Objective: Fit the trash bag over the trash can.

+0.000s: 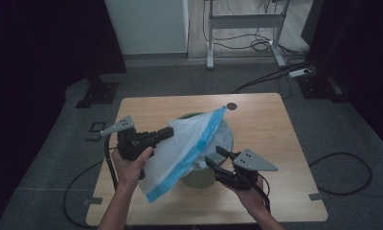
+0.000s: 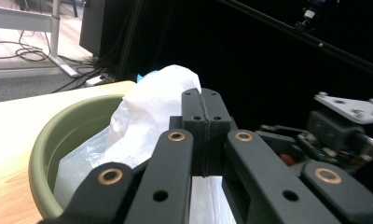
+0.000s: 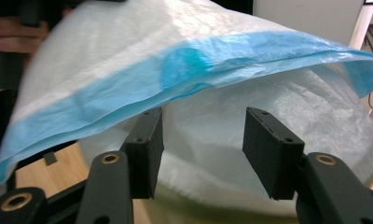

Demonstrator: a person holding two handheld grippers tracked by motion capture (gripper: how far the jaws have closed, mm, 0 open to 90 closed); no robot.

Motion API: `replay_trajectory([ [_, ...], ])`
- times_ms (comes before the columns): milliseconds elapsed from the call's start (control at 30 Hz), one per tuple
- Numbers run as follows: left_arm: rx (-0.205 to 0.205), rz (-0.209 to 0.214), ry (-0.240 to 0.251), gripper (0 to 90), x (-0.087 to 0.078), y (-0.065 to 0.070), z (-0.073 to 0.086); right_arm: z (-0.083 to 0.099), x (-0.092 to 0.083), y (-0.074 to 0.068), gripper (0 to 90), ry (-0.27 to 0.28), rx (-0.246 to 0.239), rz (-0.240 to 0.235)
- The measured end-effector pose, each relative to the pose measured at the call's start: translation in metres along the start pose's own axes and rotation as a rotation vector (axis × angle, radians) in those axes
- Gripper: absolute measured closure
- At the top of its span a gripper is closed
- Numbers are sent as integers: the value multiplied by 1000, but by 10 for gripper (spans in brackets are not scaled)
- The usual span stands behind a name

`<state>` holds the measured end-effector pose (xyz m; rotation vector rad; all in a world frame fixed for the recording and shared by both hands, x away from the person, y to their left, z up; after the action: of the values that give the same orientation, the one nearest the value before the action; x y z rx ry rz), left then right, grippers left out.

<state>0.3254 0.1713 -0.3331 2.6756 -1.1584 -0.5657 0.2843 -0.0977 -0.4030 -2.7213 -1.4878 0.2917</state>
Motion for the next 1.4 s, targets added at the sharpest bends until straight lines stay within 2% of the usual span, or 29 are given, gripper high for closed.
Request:
replay_trajectory([
  [67,-7,8,1,900,-1,-2,0,-1,5,6,464,4,24,-10],
  [200,-20,16,2,900,0,-5,1,-5,11,13,462,22,42,-26],
  [400,-25,19,3,900,0,-5,3,-10,16,17,464,21,42,-11],
  [667,-29,23,6,900,-1,-6,2,-6,23,25,467,-15,49,31],
  [900,-41,33,7,900,0,-7,3,-9,24,28,467,-6,47,42],
  [1100,-41,34,6,900,1,-7,4,-13,30,28,467,-5,57,31],
  [1233,-48,34,6,900,2,-8,5,-12,34,30,463,1,92,18],
  [1400,-53,35,1,900,3,-10,7,-14,35,33,457,16,108,21],
])
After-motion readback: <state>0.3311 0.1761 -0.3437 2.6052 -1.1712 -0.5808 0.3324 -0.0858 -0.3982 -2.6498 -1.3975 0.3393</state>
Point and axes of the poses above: each handheld gripper's, and its own axes: x roughly forward along the jaws, z roughly out of its underside, y roughly to its right, the point moved 3 cm from there along x, roughly forward along the jaws, and after that the axes turned 13 degrees about -z, right-handed, at the moved point
